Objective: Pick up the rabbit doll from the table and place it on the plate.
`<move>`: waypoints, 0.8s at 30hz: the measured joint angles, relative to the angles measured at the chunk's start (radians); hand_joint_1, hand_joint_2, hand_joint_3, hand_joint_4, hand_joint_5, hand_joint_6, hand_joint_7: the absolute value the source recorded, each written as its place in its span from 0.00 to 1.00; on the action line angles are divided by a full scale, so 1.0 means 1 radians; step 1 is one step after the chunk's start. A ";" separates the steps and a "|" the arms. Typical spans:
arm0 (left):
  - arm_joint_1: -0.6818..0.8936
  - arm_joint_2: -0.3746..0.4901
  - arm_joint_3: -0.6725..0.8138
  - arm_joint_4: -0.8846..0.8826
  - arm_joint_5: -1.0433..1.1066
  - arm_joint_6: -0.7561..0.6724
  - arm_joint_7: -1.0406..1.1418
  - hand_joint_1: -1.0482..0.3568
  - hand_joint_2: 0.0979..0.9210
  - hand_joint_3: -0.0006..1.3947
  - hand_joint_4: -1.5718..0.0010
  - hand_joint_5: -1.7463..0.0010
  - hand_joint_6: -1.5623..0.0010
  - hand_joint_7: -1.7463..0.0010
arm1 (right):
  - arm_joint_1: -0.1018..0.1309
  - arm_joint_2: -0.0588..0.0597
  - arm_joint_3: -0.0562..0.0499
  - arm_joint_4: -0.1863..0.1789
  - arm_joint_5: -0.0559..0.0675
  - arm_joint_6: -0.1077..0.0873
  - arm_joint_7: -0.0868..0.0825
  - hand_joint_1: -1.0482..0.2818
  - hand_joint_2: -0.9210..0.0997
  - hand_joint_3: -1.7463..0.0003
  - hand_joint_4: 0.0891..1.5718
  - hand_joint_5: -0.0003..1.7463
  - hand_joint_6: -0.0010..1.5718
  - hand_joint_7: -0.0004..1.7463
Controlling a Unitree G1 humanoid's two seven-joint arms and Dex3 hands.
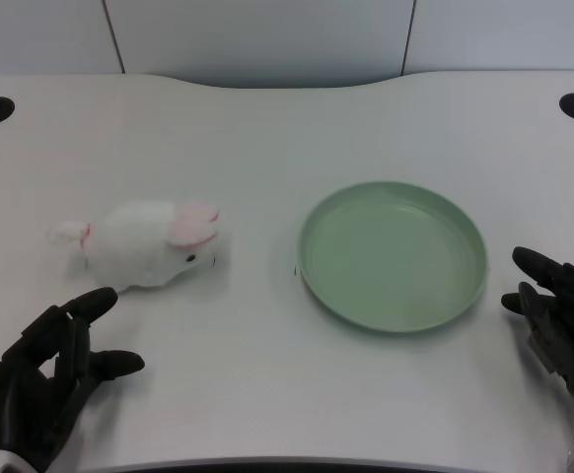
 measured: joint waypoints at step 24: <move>0.003 0.033 -0.047 -0.024 0.092 -0.145 -0.034 0.27 1.00 0.35 0.72 0.22 0.66 0.68 | 0.000 0.003 0.004 -0.003 -0.004 0.004 -0.003 0.53 0.00 0.80 0.35 0.54 0.58 0.00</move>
